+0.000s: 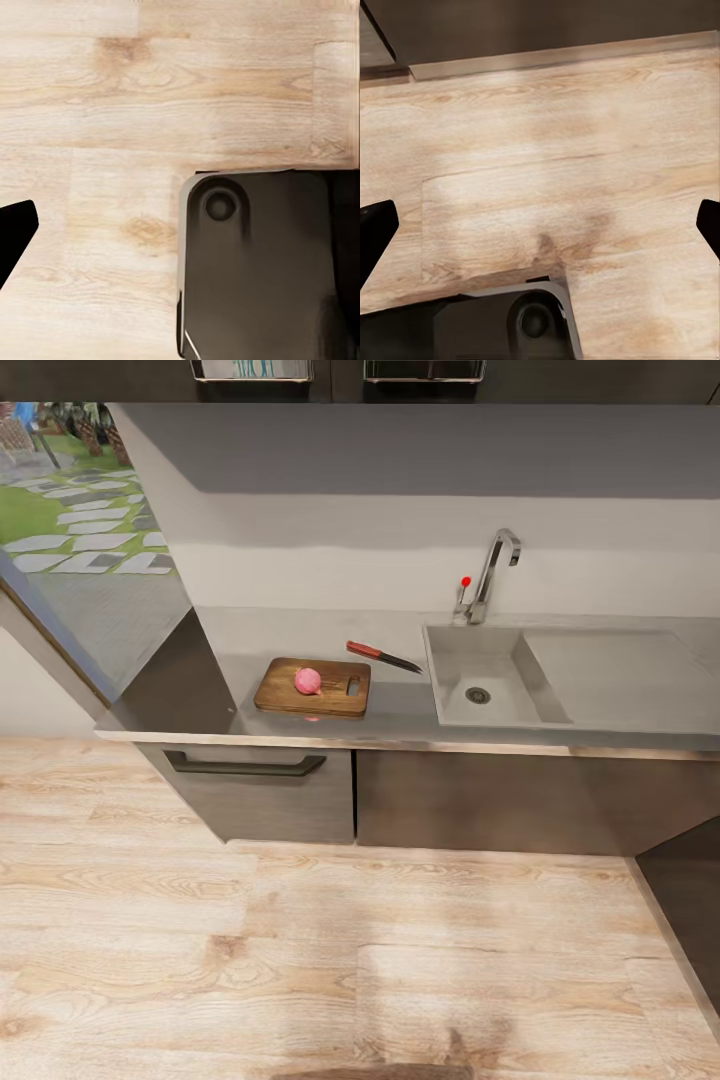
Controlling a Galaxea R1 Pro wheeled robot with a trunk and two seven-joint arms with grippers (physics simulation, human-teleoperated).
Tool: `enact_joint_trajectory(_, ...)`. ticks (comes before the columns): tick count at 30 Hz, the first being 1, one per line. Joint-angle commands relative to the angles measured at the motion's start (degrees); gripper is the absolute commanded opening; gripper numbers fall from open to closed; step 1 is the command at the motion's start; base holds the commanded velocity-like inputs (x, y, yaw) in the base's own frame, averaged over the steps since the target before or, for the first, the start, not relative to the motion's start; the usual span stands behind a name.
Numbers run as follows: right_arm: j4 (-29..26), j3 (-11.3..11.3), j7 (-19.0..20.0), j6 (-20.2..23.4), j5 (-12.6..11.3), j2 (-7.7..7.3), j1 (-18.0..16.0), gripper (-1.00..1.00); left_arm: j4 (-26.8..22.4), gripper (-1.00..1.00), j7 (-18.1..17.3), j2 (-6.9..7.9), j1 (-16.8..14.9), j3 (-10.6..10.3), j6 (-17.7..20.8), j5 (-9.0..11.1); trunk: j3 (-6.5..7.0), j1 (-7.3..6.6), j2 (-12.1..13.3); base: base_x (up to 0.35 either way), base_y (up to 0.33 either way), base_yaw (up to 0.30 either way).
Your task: In the kitchen, take the Vidalia onion out of the sink, dice it on the chopping board with the paring knife, put the diced onion into the bowl on the countertop, then place both the paring knife and the chopping board into the sink.
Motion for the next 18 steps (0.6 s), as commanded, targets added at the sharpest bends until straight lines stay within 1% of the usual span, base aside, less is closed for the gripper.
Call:
enact_joint_trajectory(1,-0.1,0.4,-0.6,0.2,0.0,-0.1,0.0,1.0,-0.1,1.0,0.3,-0.24,-0.1,-0.4,-0.3,0.3,-0.07,0.03,-0.1,0.0,0.0,0.0)
enact_joint_trajectory(3,-0.1,0.4,-0.6,1.3,0.0,-0.11,0.0,1.0,-1.5,1.0,0.3,-0.75,-0.1,-0.3,-0.3,0.2,-0.07,0.03,-0.1,0.0,0.0,0.0)
enact_joint_trajectory(4,-0.1,0.4,-0.6,2.2,0.0,-0.11,-0.1,1.0,-3.0,1.0,0.4,-0.96,-0.1,-0.3,-0.3,0.2,-0.07,0.03,-0.1,0.0,0.0,0.0)
enact_joint_trajectory(6,-0.1,0.4,-0.6,3.1,0.0,-0.12,-0.1,1.0,-4.9,1.0,0.5,-1.09,-0.1,-0.3,-0.3,0.2,-0.07,0.03,-0.1,0.0,0.0,0.0)
enact_joint_trajectory(8,-0.1,0.4,-0.6,4.1,0.0,-0.12,-0.1,1.0,-9.7,1.0,0.5,-1.17,-0.1,-0.4,-0.3,0.2,-0.07,0.03,-0.1,0.0,0.0,0.0)
enact_joint_trajectory(10,-0.2,0.4,-0.6,4.4,0.0,-0.12,-0.1,1.0,-12.4,1.0,0.5,-1.08,-0.1,-0.4,-0.3,0.2,-0.07,0.03,-0.1,0.0,0.0,0.0)
enact_joint_trajectory(11,-0.2,0.4,-0.6,4.6,0.0,-0.12,-0.1,1.0,-15.6,1.0,0.5,-0.91,-0.1,-0.5,2.8,0.2,-0.07,0.03,-0.1,0.0,0.0,0.0)
enact_joint_trajectory(12,-0.2,0.4,-0.7,4.7,0.0,-0.12,-0.1,1.0,-19.4,1.0,0.6,-0.54,-0.1,-0.6,6.7,0.2,-0.07,0.03,-0.1,0.0,0.0,0.0)
enact_joint_trajectory(13,-0.2,0.4,-0.7,4.7,0.0,-0.12,-0.1,1.0,-21.6,1.0,0.6,-0.22,0.0,-0.6,8.8,0.2,-0.07,0.03,-0.1,0.0,0.0,0.0)
enact_joint_trajectory(14,-0.2,0.4,-0.7,4.8,0.0,-0.12,-0.1,1.0,-26.4,1.0,0.6,0.54,0.0,-0.7,13.3,0.2,-0.07,0.03,-0.1,0.0,0.0,0.0)
enact_joint_trajectory(16,-0.2,0.4,-0.7,4.8,0.0,-0.12,-0.2,1.0,-31.4,1.0,0.6,1.25,0.0,-0.7,17.5,0.1,-0.07,0.03,-0.1,0.0,0.0,0.0)
enact_joint_trajectory(17,-0.2,0.4,-0.7,4.9,0.0,-0.12,-0.2,1.0,-36.1,1.0,0.6,1.78,0.0,-0.7,21.1,0.1,-0.07,0.03,-0.1,0.0,0.0,0.0)
enact_joint_trajectory(18,-0.2,0.4,-0.7,4.9,0.0,-0.12,-0.2,1.0,-38.2,1.0,0.6,2.03,0.0,-0.8,22.6,0.1,-0.07,0.03,-0.1,0.0,0.0,0.0)
